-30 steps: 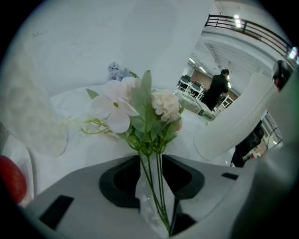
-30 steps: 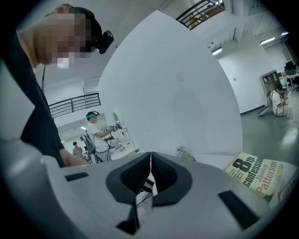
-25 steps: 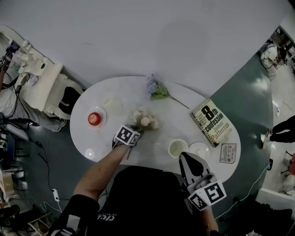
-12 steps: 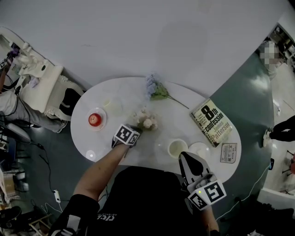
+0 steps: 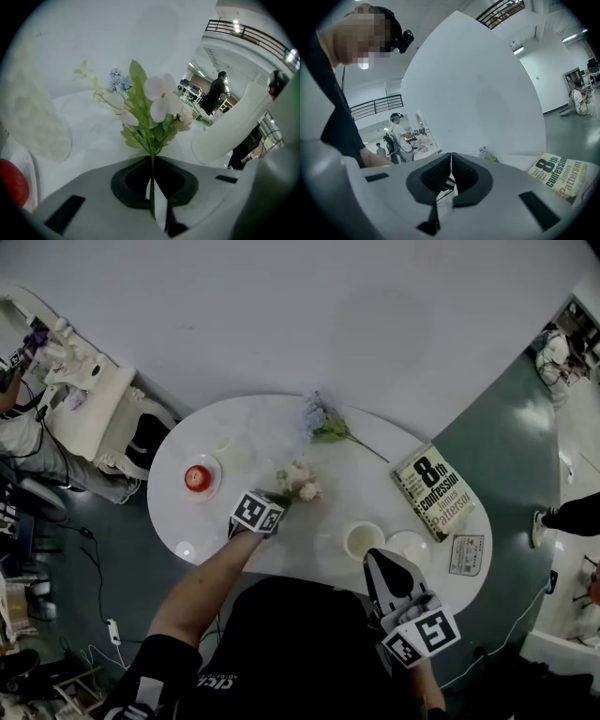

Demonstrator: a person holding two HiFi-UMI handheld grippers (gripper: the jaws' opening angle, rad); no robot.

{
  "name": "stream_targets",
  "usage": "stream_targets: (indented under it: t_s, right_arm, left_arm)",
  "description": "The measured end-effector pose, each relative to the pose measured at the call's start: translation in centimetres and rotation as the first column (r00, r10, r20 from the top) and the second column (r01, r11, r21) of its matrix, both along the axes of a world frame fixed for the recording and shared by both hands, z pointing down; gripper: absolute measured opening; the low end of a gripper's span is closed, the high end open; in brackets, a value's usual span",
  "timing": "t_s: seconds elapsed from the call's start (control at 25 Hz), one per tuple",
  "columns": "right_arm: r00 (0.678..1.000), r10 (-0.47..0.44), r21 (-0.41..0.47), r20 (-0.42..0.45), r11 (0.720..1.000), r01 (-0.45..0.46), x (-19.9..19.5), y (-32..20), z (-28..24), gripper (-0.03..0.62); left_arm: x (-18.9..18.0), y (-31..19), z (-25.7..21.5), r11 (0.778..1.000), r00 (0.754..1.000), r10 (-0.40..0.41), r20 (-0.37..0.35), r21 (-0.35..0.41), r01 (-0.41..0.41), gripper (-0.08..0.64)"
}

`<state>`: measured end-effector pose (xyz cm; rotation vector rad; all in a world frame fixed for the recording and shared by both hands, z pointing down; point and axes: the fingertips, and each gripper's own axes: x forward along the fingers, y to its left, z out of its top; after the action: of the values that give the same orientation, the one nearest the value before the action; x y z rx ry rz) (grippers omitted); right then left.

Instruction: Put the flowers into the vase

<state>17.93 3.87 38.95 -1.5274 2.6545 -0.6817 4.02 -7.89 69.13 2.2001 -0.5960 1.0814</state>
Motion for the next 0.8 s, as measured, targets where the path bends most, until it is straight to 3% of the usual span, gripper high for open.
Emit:
stream_targets:
  t_s: [0.8]
  right_arm:
    - [0.983, -0.181, 0.054, 0.017, 0.982, 0.18, -1.2, 0.7, -1.0, 0.025]
  left_arm:
    - [-1.5, -1.4, -5.8, 0.981, 0.991, -0.131, -0.023, 0.14, 0.133, 0.018]
